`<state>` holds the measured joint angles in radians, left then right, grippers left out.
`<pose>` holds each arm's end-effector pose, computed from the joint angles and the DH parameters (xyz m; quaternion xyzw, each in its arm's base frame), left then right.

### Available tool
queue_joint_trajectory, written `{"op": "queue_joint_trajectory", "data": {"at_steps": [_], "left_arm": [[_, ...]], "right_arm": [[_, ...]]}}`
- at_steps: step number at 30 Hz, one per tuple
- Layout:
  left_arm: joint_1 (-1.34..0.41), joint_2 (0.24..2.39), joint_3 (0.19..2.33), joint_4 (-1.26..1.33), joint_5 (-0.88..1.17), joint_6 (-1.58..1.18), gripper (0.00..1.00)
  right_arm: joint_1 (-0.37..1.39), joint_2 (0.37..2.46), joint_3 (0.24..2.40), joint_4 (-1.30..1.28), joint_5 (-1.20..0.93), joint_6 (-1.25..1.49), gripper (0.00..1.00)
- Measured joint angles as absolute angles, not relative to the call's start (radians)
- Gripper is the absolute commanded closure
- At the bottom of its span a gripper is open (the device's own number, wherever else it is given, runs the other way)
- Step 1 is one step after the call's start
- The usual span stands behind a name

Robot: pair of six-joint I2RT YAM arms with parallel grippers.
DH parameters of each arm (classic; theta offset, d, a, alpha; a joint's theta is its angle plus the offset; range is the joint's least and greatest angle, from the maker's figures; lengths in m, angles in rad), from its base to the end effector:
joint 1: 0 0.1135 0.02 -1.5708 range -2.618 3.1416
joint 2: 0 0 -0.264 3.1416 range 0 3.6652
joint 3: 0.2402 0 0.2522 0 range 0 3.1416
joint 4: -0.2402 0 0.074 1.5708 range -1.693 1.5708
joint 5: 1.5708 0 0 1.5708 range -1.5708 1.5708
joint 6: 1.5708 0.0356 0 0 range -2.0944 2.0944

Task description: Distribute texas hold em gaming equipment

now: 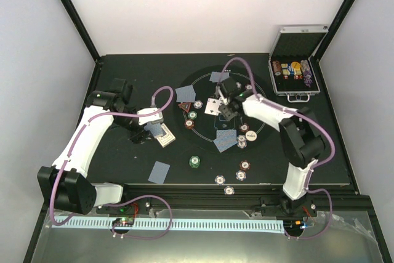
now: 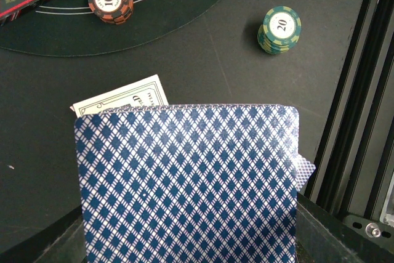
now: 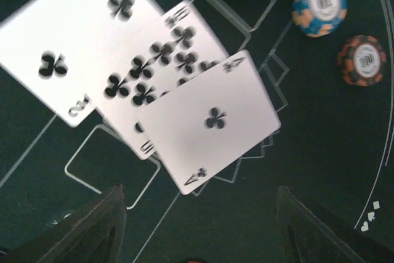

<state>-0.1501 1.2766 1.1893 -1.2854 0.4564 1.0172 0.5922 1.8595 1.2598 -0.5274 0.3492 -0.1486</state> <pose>0.2088 -0.0474 0.3007 0.5528 0.7965 -0.1638 0.1820 0.3199 0.2005 0.1808 -0.3121 0.9093 -0.1176 0.2487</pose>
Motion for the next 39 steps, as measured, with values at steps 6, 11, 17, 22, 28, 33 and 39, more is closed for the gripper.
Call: {"op": "queue_joint_trajectory", "data": {"at_steps": [6, 11, 17, 22, 28, 33, 39], "left_arm": [[-0.150, 1.277, 1.189, -1.285, 0.456, 1.017, 0.98], [-0.150, 1.277, 1.189, -1.285, 0.457, 1.017, 0.98], [-0.150, 1.277, 1.189, -1.285, 0.456, 1.017, 0.98], [-0.150, 1.277, 1.189, -1.284, 0.456, 1.017, 0.99], [-0.150, 1.277, 1.189, -1.284, 0.456, 1.017, 0.98], [-0.150, 1.277, 1.189, -1.284, 0.456, 1.017, 0.98], [-0.150, 1.277, 1.189, -1.284, 0.455, 1.017, 0.99]], "right_arm": [[0.416, 1.799, 1.309, -0.552, 0.113, 0.068, 0.36], [0.318, 1.917, 1.322, -0.575, -0.112, 0.249, 0.46], [0.261, 1.995, 1.340, -0.551, -0.241, 0.331, 0.45], [0.236, 2.026, 1.378, -0.561, -0.273, 0.358, 0.45], [0.233, 2.077, 1.457, -0.585, -0.271, 0.358, 0.45], [0.227, 2.100, 1.500, -0.601, -0.271, 0.357, 0.44], [0.223, 2.123, 1.551, -0.622, -0.272, 0.345, 0.44]]}}
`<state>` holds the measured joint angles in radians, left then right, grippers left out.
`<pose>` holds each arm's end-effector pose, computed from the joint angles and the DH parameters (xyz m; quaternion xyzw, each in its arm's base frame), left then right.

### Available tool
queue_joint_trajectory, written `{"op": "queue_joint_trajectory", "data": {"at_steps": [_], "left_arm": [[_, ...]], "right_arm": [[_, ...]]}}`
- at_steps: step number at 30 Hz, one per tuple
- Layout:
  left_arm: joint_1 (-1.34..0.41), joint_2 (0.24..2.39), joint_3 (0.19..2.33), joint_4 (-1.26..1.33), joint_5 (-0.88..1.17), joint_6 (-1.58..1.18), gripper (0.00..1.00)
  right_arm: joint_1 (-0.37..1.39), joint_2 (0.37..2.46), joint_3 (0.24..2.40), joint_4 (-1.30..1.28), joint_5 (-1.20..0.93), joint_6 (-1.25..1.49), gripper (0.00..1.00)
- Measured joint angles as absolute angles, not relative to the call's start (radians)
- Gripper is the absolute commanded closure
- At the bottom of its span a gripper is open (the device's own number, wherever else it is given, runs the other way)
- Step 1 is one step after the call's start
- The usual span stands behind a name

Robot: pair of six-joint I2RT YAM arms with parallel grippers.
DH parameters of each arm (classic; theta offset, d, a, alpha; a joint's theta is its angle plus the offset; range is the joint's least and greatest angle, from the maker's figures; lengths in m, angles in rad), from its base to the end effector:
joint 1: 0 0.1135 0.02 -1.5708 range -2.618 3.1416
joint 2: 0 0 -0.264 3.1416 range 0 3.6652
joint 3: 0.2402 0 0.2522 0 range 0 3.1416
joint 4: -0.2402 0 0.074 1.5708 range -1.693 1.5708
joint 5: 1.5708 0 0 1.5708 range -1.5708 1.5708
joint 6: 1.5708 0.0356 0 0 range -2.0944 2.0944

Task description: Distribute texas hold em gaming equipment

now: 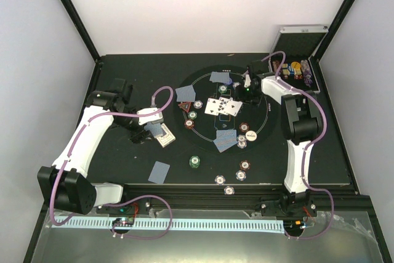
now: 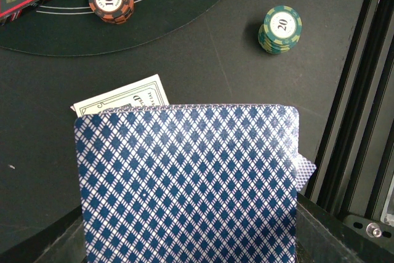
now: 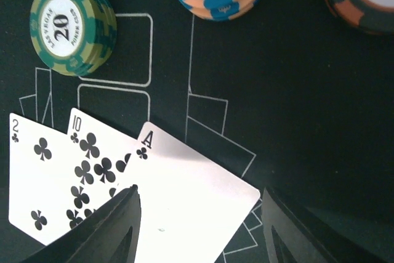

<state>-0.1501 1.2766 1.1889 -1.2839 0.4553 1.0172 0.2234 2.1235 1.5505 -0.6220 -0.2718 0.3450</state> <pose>0.2089 -0.0474 0.3006 0.5529 0.7965 -0.1631 0.1822 0.4237 0.1061 0.1551 0.0339 0.9731 0.1796 0.1403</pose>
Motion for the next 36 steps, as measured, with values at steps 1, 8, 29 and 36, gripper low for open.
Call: {"op": "queue_joint_trajectory", "data": {"at_steps": [1, 8, 29, 36], "left_arm": [[-0.150, 1.277, 1.189, -1.284, 0.455, 1.017, 0.98], [-0.150, 1.277, 1.189, -1.283, 0.455, 1.017, 0.98], [-0.150, 1.277, 1.189, -1.282, 0.449, 1.017, 0.98], [-0.150, 1.277, 1.189, -1.282, 0.449, 1.018, 0.99]], "right_arm": [[0.223, 2.125, 1.558, -0.627, -0.273, 0.342, 0.44], [0.223, 2.128, 1.579, -0.636, -0.296, 0.335, 0.44], [0.223, 1.985, 1.486, -0.611, -0.350, 0.358, 0.38], [0.222, 1.982, 1.408, -0.586, -0.344, 0.367, 0.38]]}}
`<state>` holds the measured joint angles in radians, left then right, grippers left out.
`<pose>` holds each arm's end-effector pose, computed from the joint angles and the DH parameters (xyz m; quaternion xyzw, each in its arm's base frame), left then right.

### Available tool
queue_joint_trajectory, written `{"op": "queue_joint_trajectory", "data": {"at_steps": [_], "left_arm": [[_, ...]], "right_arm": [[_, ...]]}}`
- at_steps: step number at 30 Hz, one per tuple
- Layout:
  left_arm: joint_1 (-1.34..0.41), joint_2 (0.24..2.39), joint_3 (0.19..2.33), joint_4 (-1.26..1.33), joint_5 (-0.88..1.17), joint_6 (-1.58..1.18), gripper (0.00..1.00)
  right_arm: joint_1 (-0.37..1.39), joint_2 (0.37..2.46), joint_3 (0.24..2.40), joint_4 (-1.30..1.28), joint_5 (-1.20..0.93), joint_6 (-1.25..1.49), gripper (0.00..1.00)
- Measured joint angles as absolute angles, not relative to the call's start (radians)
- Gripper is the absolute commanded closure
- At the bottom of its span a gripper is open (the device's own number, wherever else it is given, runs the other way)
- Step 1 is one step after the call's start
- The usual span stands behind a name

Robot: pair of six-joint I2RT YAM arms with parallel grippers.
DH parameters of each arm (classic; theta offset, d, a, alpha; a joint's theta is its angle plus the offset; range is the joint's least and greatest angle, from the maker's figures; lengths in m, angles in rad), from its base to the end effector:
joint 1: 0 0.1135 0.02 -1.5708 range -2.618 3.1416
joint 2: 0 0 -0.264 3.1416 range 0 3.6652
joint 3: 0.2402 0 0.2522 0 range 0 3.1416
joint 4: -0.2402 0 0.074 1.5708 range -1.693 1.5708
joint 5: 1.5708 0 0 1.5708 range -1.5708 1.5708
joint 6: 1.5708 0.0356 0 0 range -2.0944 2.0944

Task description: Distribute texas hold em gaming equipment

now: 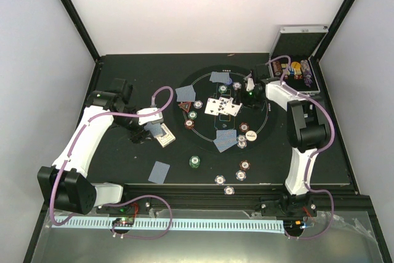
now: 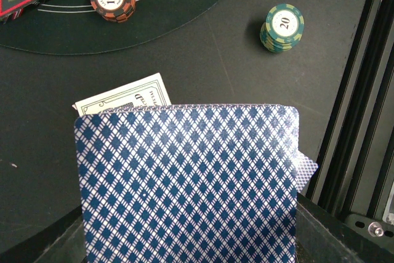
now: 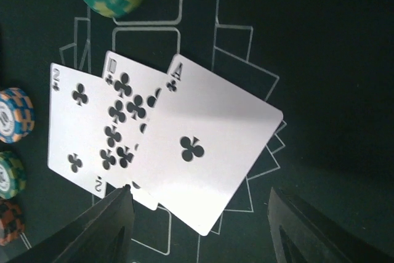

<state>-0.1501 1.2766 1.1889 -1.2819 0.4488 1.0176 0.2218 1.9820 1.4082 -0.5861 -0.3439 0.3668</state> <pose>0.2092 -0.0473 0.3005 0.5534 0.7970 -0.1597 0.1819 0.3942 0.1012 0.1743 0.0351 0.9645 0.2186 0.1438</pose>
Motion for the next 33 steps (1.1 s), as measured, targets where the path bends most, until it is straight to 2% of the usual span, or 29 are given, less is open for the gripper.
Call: {"op": "queue_joint_trajectory", "data": {"at_steps": [18, 33], "left_arm": [[-0.150, 1.277, 1.189, -1.282, 0.449, 1.018, 0.98], [-0.150, 1.277, 1.189, -1.282, 0.449, 1.018, 0.98]], "right_arm": [[0.221, 2.042, 1.388, -0.541, -0.353, 0.382, 0.38], [0.218, 2.096, 1.481, -0.550, -0.370, 0.399, 0.38]]}}
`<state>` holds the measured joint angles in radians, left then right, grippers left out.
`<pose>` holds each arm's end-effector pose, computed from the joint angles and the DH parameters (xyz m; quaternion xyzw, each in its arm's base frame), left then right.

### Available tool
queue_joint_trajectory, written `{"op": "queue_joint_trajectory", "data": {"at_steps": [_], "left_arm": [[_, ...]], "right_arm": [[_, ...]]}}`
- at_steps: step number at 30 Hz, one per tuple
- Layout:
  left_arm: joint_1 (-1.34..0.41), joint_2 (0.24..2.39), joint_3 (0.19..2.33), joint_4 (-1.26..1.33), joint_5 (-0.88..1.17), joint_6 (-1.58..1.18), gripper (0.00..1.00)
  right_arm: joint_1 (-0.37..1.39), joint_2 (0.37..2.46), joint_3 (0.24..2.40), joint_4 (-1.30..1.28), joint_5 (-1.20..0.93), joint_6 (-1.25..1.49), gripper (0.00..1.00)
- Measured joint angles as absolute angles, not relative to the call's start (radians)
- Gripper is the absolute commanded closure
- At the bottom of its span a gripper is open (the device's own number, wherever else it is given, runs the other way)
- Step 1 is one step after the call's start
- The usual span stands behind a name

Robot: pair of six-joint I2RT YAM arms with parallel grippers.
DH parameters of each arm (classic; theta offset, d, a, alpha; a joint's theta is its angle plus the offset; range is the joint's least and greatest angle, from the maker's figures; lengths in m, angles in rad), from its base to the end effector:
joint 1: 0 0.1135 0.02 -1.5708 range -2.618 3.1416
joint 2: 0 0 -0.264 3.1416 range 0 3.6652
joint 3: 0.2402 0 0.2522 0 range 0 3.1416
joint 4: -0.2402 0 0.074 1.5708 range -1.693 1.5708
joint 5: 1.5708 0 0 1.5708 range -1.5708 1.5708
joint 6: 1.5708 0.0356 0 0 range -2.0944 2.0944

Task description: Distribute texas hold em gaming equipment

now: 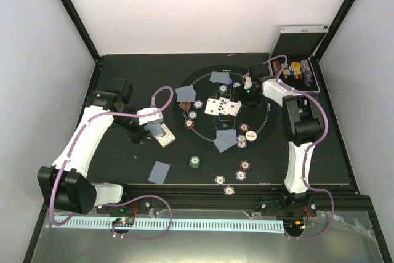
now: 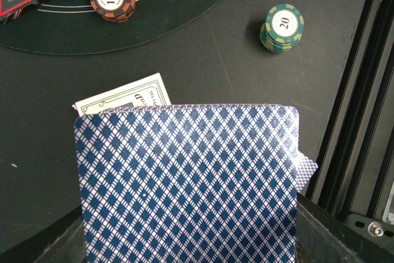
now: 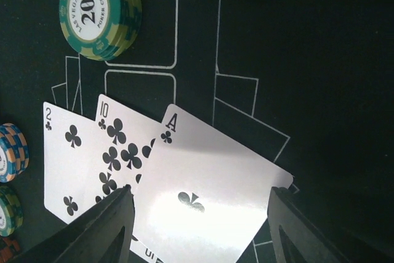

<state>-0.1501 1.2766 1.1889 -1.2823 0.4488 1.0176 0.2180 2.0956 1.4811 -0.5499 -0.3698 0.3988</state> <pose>0.2092 -0.0473 0.3005 0.5533 0.7970 -0.1598 0.1817 0.4164 0.1054 0.1513 0.0500 0.9621 0.2318 0.1344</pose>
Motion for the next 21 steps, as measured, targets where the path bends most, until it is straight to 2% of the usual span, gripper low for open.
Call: {"op": "queue_joint_trajectory", "data": {"at_steps": [5, 10, 15, 21], "left_arm": [[-0.150, 1.277, 1.189, -1.282, 0.449, 1.018, 0.98], [-0.150, 1.277, 1.189, -1.282, 0.449, 1.018, 0.99], [-0.150, 1.277, 1.189, -1.282, 0.451, 1.018, 0.98], [-0.150, 1.277, 1.189, -1.285, 0.472, 1.018, 0.98]], "right_arm": [[0.218, 2.080, 1.470, -0.555, -0.371, 0.402, 0.36], [0.255, 1.920, 1.364, -0.505, -0.418, 0.442, 0.28], [0.441, 1.719, 1.250, -0.331, -0.523, 0.549, 0.22], [0.676, 1.666, 1.129, -0.064, -0.638, 0.741, 0.21]]}}
